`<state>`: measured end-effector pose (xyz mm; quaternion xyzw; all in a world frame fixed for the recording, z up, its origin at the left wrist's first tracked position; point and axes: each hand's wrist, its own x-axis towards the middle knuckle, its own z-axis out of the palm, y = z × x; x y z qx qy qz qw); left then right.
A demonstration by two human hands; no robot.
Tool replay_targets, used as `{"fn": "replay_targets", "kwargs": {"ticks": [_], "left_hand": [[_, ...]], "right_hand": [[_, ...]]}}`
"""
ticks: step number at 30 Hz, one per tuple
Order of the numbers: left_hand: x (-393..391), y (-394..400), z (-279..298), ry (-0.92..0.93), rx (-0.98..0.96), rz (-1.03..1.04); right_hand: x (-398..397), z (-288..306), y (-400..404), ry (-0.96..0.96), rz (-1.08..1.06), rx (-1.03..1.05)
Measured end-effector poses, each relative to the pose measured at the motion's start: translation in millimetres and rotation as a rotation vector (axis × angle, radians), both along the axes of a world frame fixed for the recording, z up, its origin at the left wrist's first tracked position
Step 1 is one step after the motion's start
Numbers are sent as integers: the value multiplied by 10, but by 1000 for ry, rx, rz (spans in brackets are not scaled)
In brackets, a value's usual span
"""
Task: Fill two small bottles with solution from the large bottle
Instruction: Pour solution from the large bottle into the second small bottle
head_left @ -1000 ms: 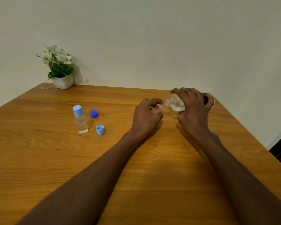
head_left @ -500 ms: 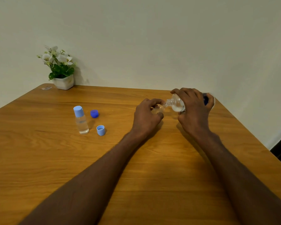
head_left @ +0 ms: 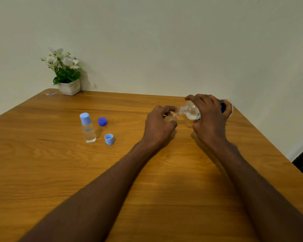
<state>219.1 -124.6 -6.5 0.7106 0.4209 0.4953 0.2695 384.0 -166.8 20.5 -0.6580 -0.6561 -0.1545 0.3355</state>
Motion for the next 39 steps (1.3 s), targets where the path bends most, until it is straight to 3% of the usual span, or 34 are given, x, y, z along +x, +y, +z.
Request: {"fn": "replay_targets", "kwargs": {"ticks": [39], "left_hand": [[7, 11, -5, 7, 0, 4]], "right_hand": [[5, -9, 17, -7, -9, 3]]}}
